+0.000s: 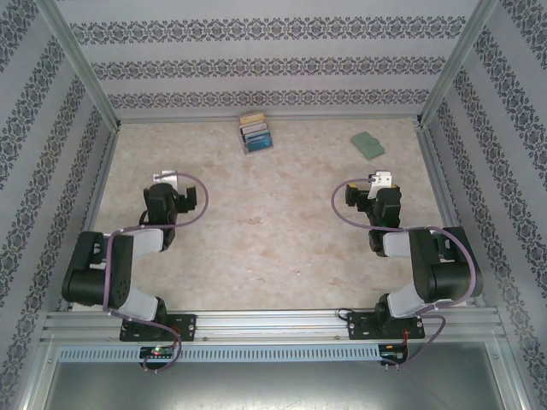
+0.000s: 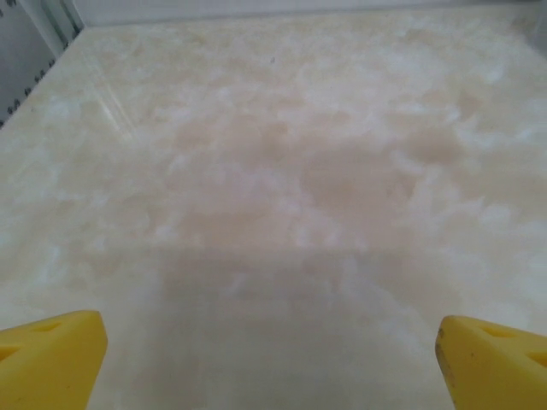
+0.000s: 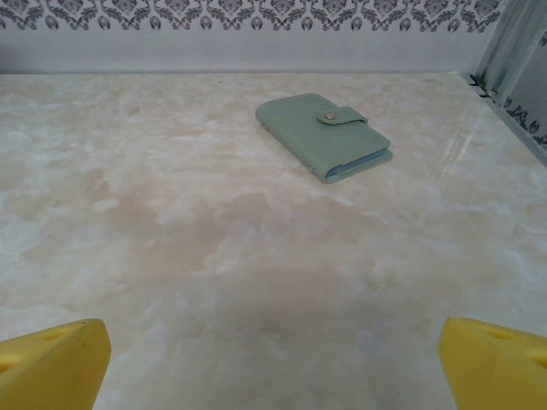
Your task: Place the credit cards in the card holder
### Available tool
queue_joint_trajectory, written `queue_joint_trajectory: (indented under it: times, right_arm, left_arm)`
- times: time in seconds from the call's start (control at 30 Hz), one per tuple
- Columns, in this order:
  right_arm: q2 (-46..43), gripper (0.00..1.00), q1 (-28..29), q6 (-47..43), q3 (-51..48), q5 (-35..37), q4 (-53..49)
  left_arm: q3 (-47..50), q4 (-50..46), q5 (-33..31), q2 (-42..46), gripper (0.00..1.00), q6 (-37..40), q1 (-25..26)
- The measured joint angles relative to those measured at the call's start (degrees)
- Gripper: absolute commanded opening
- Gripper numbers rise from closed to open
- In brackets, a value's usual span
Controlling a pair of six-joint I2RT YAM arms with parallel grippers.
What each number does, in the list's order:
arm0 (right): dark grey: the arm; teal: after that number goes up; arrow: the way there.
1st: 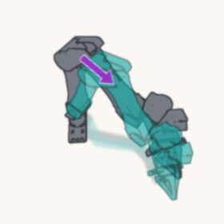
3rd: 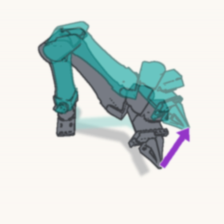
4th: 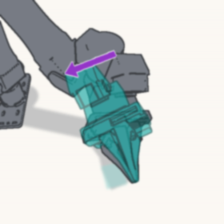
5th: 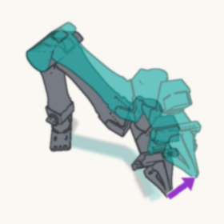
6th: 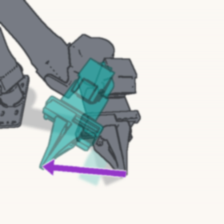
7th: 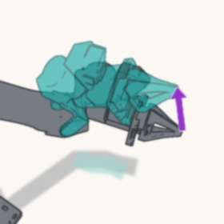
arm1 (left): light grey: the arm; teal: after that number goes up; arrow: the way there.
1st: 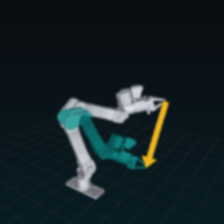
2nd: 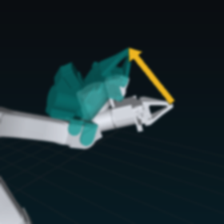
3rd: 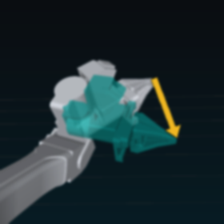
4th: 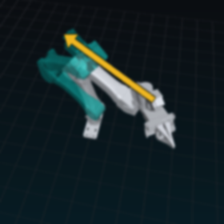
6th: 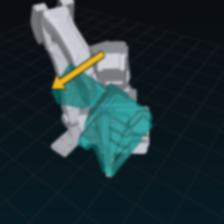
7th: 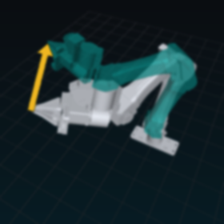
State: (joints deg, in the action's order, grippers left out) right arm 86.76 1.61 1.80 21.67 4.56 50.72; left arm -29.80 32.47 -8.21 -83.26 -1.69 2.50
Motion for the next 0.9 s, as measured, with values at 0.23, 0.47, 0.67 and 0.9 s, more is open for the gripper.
queue_joint_trajectory:
  times: [0.23, 0.47, 0.67, 0.9]
  right_arm:
    - [-16.09, 0.98, -0.02, 4.35, 1.64, 2.56, -13.18]
    - [-16.92, 0.98, -1.31, 15.93, 16.70, -0.94, -33.00]
    - [-5.53, 0.89, 1.07, 18.58, 29.11, -8.59, -43.23]
    - [12.22, 0.82, 3.48, 21.86, 43.58, -13.84, -51.06]
  left_arm:
    - [-7.02, -15.28, 5.86, 16.04, 0.99, -9.60, 0.04]
    - [-14.38, -28.68, 14.16, 17.09, 0.99, -21.18, 0.02]
    - [-22.82, -37.29, 21.35, 10.32, 0.91, -23.67, 0.02]
    - [-25.79, -39.04, 29.40, -0.28, 0.91, -26.27, 1.20]
